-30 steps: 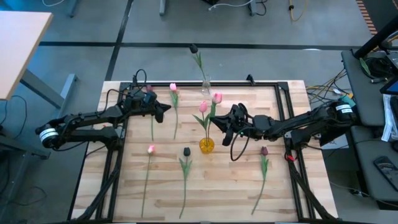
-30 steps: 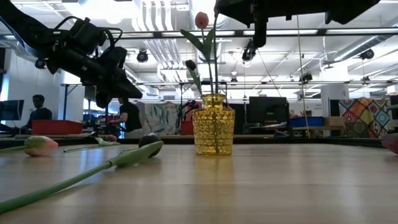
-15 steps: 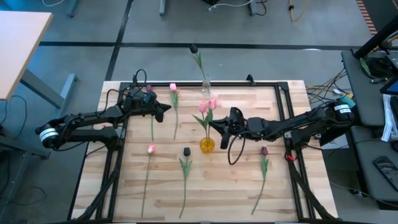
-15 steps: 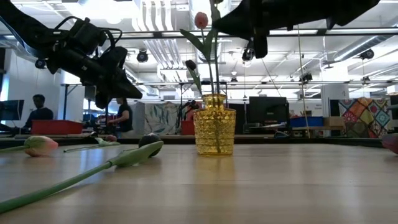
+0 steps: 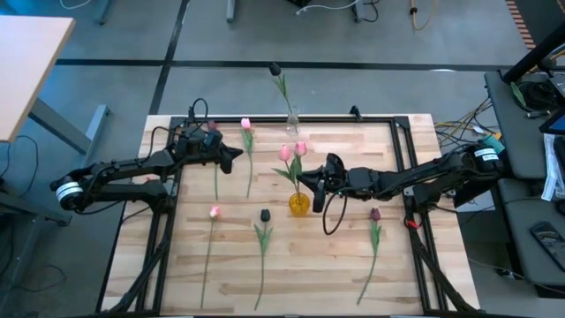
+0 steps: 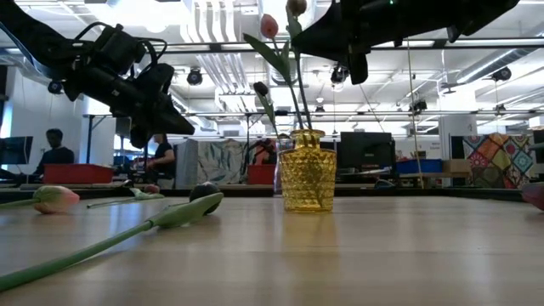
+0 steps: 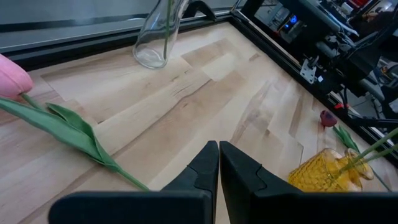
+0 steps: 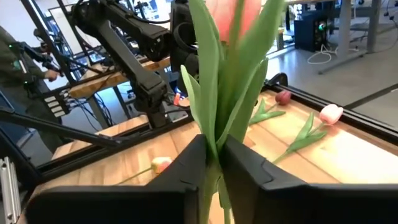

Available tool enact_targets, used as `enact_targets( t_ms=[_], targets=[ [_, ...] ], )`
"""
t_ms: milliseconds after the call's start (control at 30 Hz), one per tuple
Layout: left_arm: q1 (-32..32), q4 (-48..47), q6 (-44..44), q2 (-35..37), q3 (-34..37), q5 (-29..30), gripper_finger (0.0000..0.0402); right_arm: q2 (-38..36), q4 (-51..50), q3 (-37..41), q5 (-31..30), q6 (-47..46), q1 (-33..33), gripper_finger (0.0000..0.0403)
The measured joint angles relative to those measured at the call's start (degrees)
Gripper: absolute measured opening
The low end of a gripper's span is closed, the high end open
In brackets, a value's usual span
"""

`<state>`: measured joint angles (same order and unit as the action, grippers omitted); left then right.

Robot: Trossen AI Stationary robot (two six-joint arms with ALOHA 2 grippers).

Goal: Sort flowers into vase by color
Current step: Put the pink tulip into the yellow vase, then put the red tulip into the transparent vase

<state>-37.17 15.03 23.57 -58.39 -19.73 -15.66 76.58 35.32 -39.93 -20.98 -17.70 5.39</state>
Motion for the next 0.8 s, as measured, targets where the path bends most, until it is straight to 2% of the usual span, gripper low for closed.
enact_targets(
  t_ms=[267,500,667,800],
  targets=[
    [0.0,0.0,-0.1,0.0,0.0,0.0,0.0000,-0.1,-0.4,0.0,1.9,-2.8,0.4,0.0139],
    [0.0,0.0,-0.1,0.3,-0.1,0.0,0.0000,-2.8,-2.4,0.0,1.9,-3.6,1.0,0.0166],
    [0.0,-0.8,-0.1,1.2,-0.4,0.0,0.0000,-6.3,-15.2,-3.3,1.9,-6.8,1.0,0.0164],
    [0.0,-8.3,-1.3,1.5,-4.4,0.0,0.0000,-8.7,-27.7,-8.6,2.0,-6.5,1.0,0.0162]
  ],
)
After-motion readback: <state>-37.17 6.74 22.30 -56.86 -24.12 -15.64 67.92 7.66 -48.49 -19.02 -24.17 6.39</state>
